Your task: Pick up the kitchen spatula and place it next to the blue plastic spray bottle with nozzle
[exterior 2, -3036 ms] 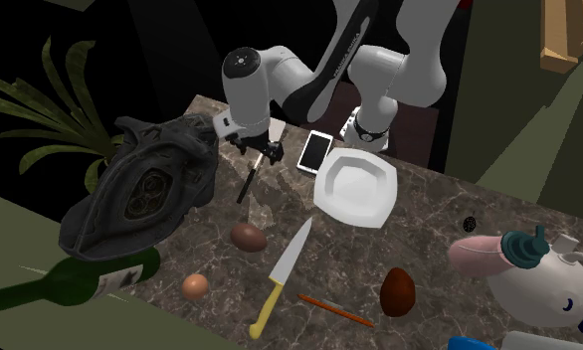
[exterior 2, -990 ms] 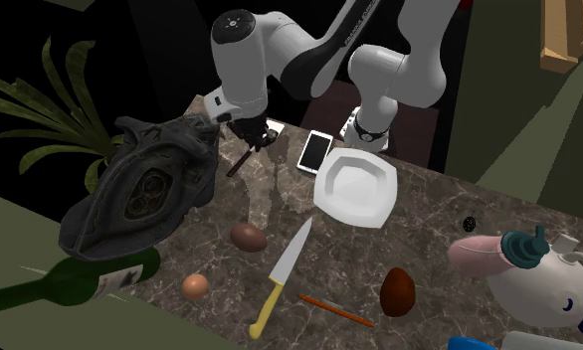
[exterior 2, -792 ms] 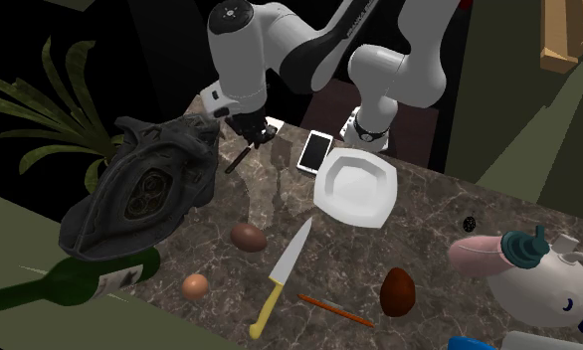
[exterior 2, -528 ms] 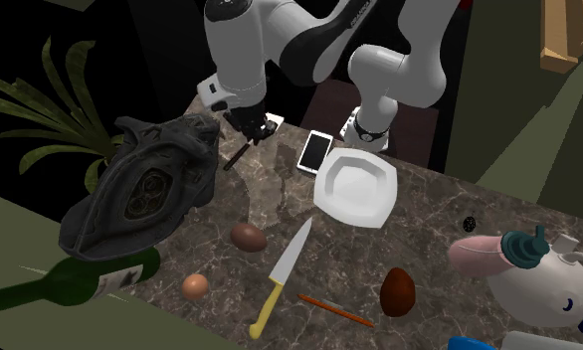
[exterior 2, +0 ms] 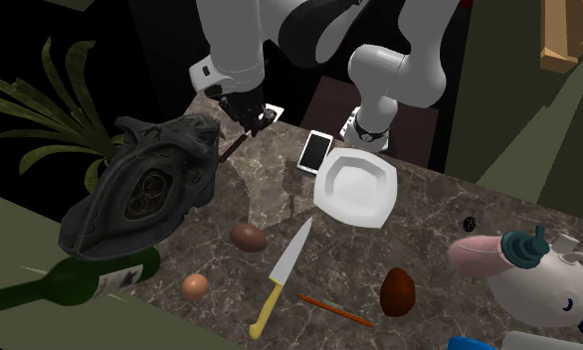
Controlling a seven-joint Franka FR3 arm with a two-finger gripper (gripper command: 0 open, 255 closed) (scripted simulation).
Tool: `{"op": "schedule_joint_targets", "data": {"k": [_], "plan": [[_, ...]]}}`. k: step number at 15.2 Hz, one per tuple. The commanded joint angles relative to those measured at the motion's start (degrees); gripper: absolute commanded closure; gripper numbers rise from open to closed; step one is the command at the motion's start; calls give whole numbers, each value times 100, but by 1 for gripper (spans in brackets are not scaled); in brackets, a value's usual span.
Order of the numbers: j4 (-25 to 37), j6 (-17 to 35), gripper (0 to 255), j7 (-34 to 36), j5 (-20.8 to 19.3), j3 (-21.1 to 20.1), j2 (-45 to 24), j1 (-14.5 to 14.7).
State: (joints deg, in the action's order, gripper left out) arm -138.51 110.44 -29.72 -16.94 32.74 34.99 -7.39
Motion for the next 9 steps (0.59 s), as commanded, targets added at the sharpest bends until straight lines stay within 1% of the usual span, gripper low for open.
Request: {"op": "schedule_joint_targets", "data": {"k": [1,9], "plan": [[139,-159,255,-2,28,-41,17,10],[716,-771,255,-12,136,-194,47,52]]}}
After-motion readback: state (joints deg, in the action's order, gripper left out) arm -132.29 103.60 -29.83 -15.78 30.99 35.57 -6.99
